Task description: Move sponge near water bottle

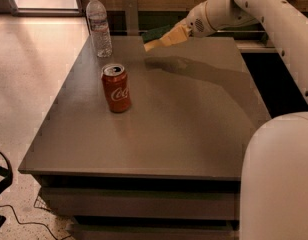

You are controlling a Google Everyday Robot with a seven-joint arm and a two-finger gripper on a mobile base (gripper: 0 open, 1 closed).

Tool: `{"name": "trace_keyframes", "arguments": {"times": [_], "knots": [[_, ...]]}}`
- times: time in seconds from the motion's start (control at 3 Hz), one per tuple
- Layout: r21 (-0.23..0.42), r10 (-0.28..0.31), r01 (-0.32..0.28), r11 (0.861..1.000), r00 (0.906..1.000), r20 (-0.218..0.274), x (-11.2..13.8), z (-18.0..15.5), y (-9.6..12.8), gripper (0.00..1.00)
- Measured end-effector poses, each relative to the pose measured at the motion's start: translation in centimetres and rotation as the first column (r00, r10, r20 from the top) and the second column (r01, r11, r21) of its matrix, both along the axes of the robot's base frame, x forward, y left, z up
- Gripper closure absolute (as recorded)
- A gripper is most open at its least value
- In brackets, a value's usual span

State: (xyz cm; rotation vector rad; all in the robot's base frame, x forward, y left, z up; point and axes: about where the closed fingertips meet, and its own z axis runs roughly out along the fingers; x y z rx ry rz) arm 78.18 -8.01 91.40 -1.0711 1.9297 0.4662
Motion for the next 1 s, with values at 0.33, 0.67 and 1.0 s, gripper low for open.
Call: {"name": "trace_keyframes", "arguments": {"times": [0.33, 0.67, 1.0], "knots": [[-0.005, 0.041, -0.041, 0.999, 0.9989, -0.021, 1.0, -2.1, 2.4, 1.0], [-0.011, 0.095, -0.096, 0.995, 0.9947, -0.039, 1.7, -4.1, 5.1, 0.99], [-0.01, 0.093, -0.094, 0.996, 0.9948, -0.042, 1.7, -4.2, 5.1, 0.75]]}}
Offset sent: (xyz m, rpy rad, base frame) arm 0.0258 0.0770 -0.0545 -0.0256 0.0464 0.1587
